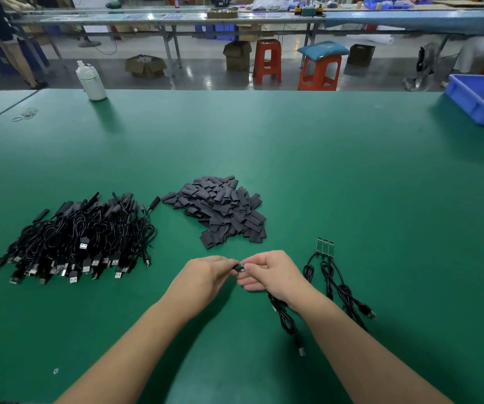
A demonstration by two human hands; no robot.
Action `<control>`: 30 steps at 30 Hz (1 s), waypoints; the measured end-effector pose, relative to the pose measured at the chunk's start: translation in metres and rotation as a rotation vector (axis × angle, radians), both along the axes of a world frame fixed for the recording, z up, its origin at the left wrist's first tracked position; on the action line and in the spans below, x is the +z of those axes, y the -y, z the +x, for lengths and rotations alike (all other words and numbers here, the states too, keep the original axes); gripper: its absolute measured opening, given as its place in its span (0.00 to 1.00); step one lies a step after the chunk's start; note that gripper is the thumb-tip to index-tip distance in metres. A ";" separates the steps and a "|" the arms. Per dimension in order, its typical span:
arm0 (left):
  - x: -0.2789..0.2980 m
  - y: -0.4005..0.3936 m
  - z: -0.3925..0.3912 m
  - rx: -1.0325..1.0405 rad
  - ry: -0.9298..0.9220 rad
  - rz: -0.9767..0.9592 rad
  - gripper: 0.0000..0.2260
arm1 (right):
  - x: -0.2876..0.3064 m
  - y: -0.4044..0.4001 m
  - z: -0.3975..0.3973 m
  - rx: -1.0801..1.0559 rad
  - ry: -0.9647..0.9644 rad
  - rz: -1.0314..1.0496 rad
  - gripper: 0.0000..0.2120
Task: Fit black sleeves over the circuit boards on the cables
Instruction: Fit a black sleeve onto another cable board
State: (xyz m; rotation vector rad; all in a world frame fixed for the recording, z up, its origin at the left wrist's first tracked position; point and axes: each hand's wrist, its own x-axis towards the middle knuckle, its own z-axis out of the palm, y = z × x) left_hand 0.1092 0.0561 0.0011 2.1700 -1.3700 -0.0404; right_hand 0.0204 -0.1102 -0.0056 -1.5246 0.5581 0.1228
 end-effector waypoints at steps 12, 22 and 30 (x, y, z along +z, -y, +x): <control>-0.011 0.009 -0.005 0.026 0.060 0.135 0.27 | 0.007 -0.009 0.001 0.146 -0.018 -0.366 0.12; 0.008 0.032 -0.035 0.257 -1.102 -0.193 0.06 | 0.032 0.009 0.020 -0.400 0.246 0.377 0.14; 0.031 -0.048 0.091 0.896 -0.049 0.148 0.16 | 0.008 0.104 -0.029 -0.278 -0.393 -1.089 0.27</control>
